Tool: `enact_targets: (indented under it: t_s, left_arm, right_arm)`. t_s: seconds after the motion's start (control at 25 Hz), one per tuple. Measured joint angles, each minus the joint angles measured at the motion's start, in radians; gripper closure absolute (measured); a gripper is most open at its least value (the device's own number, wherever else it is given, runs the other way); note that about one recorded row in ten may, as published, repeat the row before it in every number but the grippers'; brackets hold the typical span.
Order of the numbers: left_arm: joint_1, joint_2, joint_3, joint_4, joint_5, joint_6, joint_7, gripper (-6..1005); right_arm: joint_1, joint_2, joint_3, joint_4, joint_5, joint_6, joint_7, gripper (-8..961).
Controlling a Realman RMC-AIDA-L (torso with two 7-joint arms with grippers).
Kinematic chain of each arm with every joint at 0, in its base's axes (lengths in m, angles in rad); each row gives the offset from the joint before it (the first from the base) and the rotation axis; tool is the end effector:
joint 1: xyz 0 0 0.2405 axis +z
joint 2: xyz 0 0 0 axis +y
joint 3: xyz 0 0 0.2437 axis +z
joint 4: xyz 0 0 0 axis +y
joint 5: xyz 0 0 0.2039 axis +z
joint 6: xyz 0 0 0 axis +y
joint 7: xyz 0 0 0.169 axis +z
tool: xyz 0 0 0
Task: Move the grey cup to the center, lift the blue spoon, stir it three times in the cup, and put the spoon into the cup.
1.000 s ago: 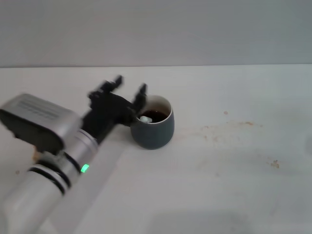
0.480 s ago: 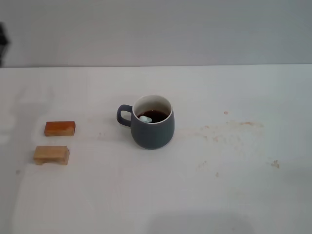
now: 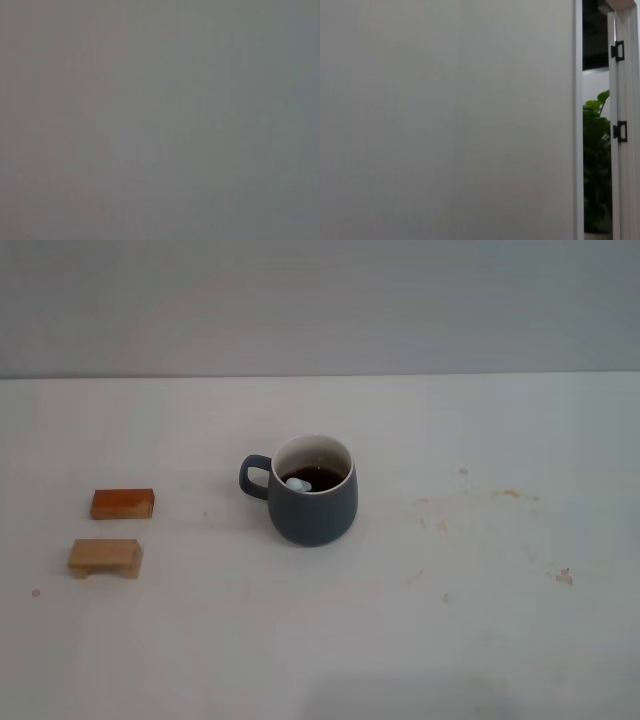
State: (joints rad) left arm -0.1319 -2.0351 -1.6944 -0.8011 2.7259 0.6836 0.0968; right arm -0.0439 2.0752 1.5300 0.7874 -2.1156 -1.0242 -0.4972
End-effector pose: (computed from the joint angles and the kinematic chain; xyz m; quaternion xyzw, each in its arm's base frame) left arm -0.3568 0.3508 0.1306 -0.5428 -0.2593 -0.2241 0.7667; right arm 0.4129 0.2464 0.1476 -0.3484 0.2899 0.1352 0.8811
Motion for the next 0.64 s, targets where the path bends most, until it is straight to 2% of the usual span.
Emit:
enact_targets:
  t_s: [0.08, 0.28, 0.32, 0.52, 0.64]
  left_arm:
    - [-0.026, 0.006, -0.027, 0.042, 0.000, 0.004, 0.000, 279]
    - [-0.049, 0.017, -0.041, 0.083, 0.000, 0.007, -0.004, 280]
    - [-0.050, 0.017, -0.044, 0.085, 0.000, 0.007, -0.004, 280]
    - [-0.043, 0.009, -0.048, 0.085, 0.000, 0.007, -0.012, 278]
    - [-0.038, -0.003, -0.050, 0.085, 0.000, 0.007, -0.014, 278]
  right_arm:
    - [-0.001, -0.001, 0.002, 0.004, 0.000, 0.012, 0.000, 840]
    - [-0.005, -0.011, 0.079, 0.076, -0.006, 0.189, 0.024, 816]
    - [-0.006, -0.009, 0.093, 0.085, -0.014, 0.197, 0.025, 782]
    - [0.006, -0.003, 0.119, 0.089, -0.046, 0.187, 0.027, 615]
    - [0.024, -0.003, 0.130, 0.082, -0.046, 0.187, 0.029, 615]
